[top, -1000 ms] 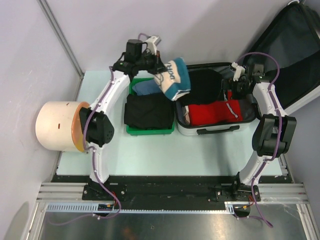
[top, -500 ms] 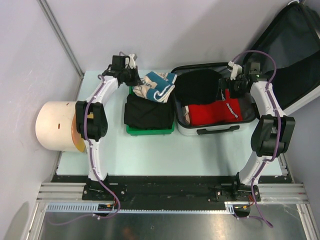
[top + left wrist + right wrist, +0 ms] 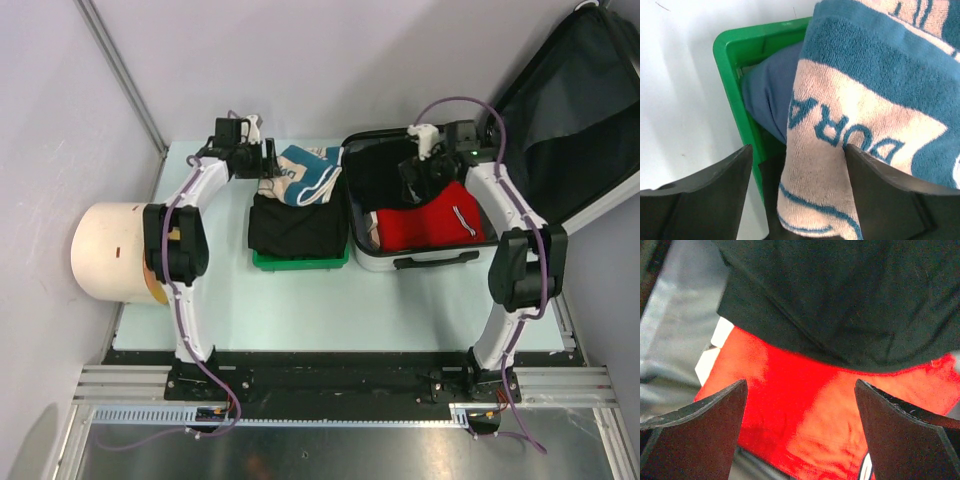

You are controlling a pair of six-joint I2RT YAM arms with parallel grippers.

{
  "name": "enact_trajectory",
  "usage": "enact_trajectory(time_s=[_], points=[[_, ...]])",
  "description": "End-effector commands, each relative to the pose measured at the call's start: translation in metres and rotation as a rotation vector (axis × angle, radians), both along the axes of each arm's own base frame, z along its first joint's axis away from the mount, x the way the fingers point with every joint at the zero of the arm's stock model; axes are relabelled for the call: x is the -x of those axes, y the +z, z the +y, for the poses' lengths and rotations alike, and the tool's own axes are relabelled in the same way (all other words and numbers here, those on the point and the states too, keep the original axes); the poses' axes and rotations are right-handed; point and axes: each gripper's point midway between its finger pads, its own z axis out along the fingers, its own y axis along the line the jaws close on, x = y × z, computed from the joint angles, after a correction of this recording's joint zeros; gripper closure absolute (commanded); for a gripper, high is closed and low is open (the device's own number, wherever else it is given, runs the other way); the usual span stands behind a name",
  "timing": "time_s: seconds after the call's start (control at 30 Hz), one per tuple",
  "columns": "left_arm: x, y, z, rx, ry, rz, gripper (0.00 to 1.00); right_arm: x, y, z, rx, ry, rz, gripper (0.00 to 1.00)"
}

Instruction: Open, take out, and arrange the luggage

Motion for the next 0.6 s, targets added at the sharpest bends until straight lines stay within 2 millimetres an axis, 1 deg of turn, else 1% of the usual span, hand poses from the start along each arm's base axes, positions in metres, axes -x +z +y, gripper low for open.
enact_trajectory(time_s=[0.0, 0.03, 0.07, 0.1, 0.13, 0.17, 0.2, 0.23, 0.27, 0.3, 0.33, 0.37, 0.43, 0.5, 0.57], points=[[0.014, 0.065, 0.001, -0.007, -0.041, -0.131, 0.15, -0.039, 0.007, 0.048, 0.082, 0.160, -0.230, 0.07], [0.018, 0.069, 0.000, -0.001, -0.052, -0.138, 0.12, -0.041, 0.003, 0.058, 0.091, 0.187, -0.247, 0.07], [0.024, 0.086, -0.001, 0.001, -0.061, -0.169, 0.12, -0.042, 0.000, 0.073, 0.113, 0.232, -0.273, 0.07], [0.027, 0.091, -0.001, 0.005, -0.064, -0.176, 0.11, -0.049, -0.003, 0.082, 0.120, 0.247, -0.304, 0.07], [0.031, 0.094, -0.002, 0.010, -0.074, -0.180, 0.11, -0.051, -0.008, 0.090, 0.125, 0.264, -0.319, 0.07], [0.037, 0.110, -0.002, 0.015, -0.078, -0.212, 0.11, -0.055, -0.007, 0.103, 0.132, 0.293, -0.359, 0.06], [0.040, 0.112, -0.001, 0.016, -0.077, -0.214, 0.11, -0.059, -0.020, 0.109, 0.143, 0.308, -0.354, 0.06], [0.044, 0.119, -0.002, 0.022, -0.085, -0.224, 0.11, -0.061, -0.024, 0.113, 0.152, 0.320, -0.361, 0.06], [0.048, 0.130, -0.002, 0.027, -0.085, -0.244, 0.11, -0.065, -0.029, 0.120, 0.172, 0.337, -0.382, 0.06], [0.051, 0.133, -0.002, 0.030, -0.088, -0.249, 0.10, -0.067, -0.044, 0.122, 0.185, 0.345, -0.368, 0.06], [0.054, 0.137, -0.003, 0.035, -0.093, -0.256, 0.09, -0.070, -0.051, 0.122, 0.200, 0.344, -0.367, 0.06], [0.058, 0.145, -0.003, 0.039, -0.096, -0.269, 0.08, -0.075, -0.053, 0.123, 0.208, 0.346, -0.384, 0.06], [0.062, 0.149, -0.003, 0.039, -0.100, -0.278, 0.08, -0.082, -0.068, 0.117, 0.243, 0.330, -0.384, 0.07], [0.065, 0.154, -0.002, 0.043, -0.100, -0.285, 0.07, -0.090, -0.072, 0.112, 0.268, 0.307, -0.422, 0.09], [0.066, 0.155, -0.003, 0.045, -0.106, -0.288, 0.07, -0.100, -0.072, 0.107, 0.285, 0.272, -0.458, 0.19]])
